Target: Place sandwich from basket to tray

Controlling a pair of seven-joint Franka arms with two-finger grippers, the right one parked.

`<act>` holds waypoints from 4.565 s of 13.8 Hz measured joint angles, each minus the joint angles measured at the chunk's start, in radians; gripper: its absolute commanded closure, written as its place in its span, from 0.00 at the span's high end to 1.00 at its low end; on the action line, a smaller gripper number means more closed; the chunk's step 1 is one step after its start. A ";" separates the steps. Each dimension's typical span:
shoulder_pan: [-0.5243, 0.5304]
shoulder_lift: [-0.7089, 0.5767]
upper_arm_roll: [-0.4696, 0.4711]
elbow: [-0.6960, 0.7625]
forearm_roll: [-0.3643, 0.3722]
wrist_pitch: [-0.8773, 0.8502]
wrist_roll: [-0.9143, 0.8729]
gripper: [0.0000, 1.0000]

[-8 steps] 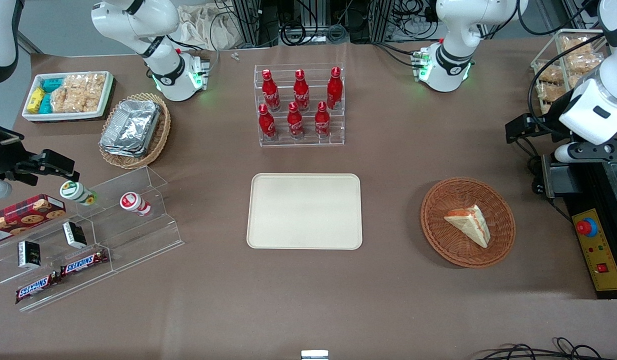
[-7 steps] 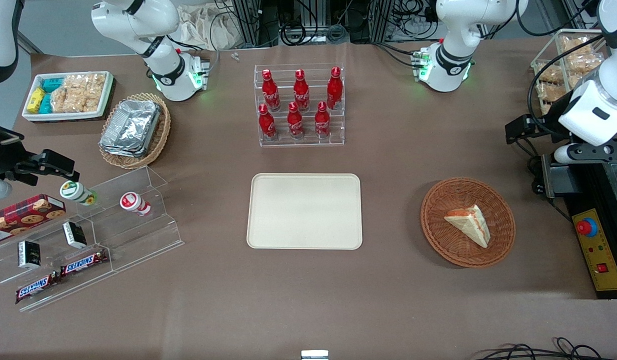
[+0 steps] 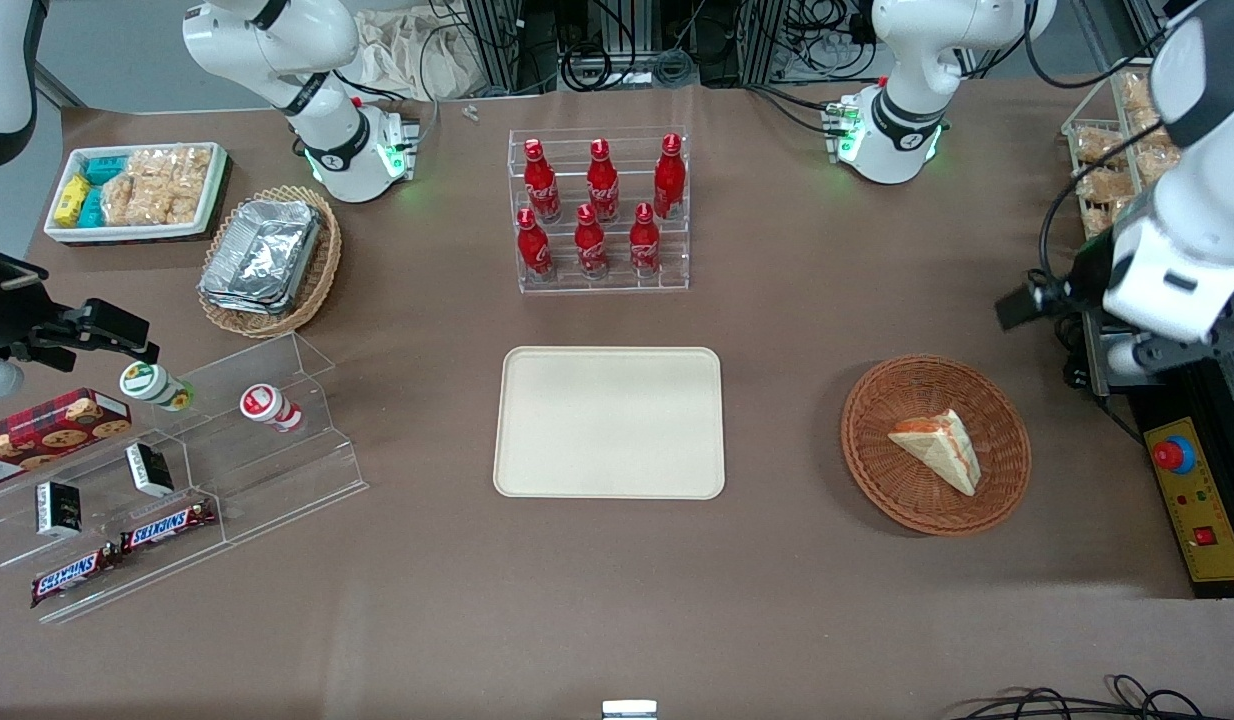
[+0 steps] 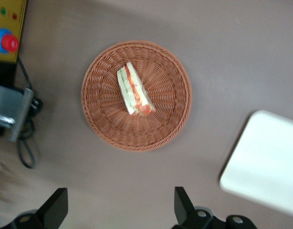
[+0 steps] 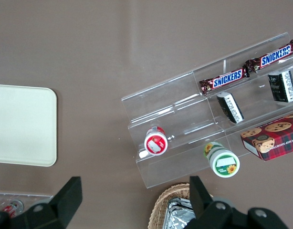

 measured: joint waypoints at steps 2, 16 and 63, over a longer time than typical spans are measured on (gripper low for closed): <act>0.001 0.069 0.002 -0.055 0.000 0.117 -0.171 1.00; 0.064 0.363 0.006 -0.331 -0.002 0.672 -0.308 0.00; 0.024 0.005 -0.435 -0.113 0.112 0.157 -0.123 1.00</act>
